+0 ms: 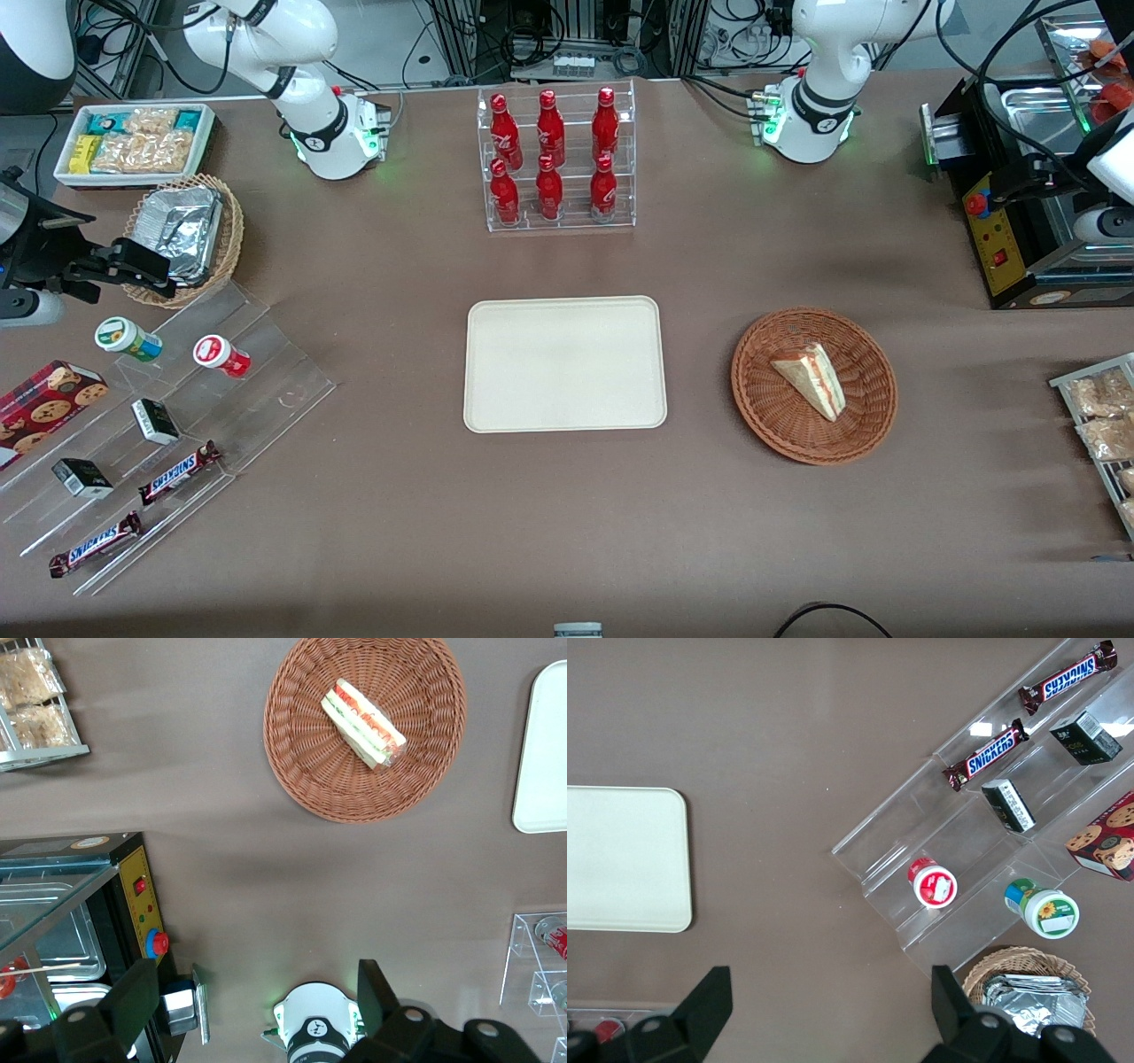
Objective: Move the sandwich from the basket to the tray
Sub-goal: 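Move the left gripper over the sandwich in the wicker basket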
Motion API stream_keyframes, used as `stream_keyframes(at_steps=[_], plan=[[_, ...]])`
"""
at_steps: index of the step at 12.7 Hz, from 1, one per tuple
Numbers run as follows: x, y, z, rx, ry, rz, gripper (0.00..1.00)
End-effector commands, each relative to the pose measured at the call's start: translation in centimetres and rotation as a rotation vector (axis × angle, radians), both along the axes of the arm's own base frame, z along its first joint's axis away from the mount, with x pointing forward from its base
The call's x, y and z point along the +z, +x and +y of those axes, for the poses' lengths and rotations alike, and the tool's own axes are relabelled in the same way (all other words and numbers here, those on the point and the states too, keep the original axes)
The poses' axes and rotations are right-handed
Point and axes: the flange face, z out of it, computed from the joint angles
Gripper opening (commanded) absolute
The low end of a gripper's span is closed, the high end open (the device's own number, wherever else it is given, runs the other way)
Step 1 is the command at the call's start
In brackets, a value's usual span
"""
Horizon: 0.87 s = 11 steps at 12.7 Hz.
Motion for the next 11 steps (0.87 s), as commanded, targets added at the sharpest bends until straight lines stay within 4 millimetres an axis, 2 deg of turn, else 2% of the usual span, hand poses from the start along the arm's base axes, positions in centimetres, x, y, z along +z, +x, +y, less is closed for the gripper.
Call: stream_keyframes(at_steps=[1,4,8,11], plan=[[0.5,-0.2,-0.1,0.001,-0.005,-0.023,0.99],[-2.0,1.6,-0.2,0.002,-0.006,-0.003,0.99],[-9.4,6.3,-0.4,0.125,0.022,0.015,0.99],[-14.0,7.5,-0.9,0.315,0.023,-0.028,0.99]])
